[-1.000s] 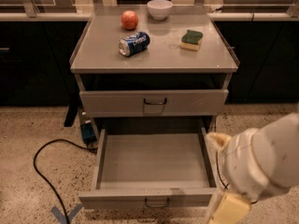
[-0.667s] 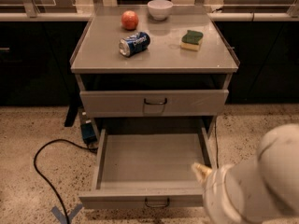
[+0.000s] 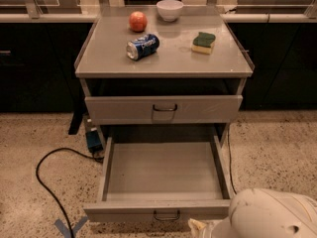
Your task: Close middle drawer
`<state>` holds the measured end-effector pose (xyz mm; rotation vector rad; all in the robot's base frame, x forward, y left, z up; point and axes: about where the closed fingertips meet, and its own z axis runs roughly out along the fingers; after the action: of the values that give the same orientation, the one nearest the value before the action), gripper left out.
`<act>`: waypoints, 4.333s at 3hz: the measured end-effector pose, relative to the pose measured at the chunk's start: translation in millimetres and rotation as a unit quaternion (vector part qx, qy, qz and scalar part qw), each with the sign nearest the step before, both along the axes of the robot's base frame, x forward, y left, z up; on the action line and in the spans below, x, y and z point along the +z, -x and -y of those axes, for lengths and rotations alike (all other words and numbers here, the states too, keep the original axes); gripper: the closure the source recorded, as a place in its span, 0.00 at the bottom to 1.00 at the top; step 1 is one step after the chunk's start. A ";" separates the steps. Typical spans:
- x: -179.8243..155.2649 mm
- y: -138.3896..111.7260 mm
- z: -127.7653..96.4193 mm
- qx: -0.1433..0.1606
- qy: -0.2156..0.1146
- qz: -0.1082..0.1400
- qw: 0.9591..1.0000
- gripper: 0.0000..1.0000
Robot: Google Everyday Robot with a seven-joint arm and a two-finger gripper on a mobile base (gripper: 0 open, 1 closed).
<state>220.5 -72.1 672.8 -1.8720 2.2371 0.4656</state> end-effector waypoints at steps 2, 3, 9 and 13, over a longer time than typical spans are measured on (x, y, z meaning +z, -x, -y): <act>-27.7 1.5 8.9 -0.015 -0.012 -0.001 1.000 0.00; -76.2 -5.0 21.4 -0.032 -0.008 -0.006 0.999 0.00; -217.7 -92.6 -10.4 -0.035 -0.056 -0.068 0.996 0.00; -250.0 -123.2 -20.0 -0.043 -0.061 -0.086 0.993 0.00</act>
Offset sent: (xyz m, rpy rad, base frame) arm -0.0013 -0.0237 -0.0731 0.0671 0.0009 -0.0810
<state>343.7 -52.1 422.8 -1.7267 2.3259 0.7573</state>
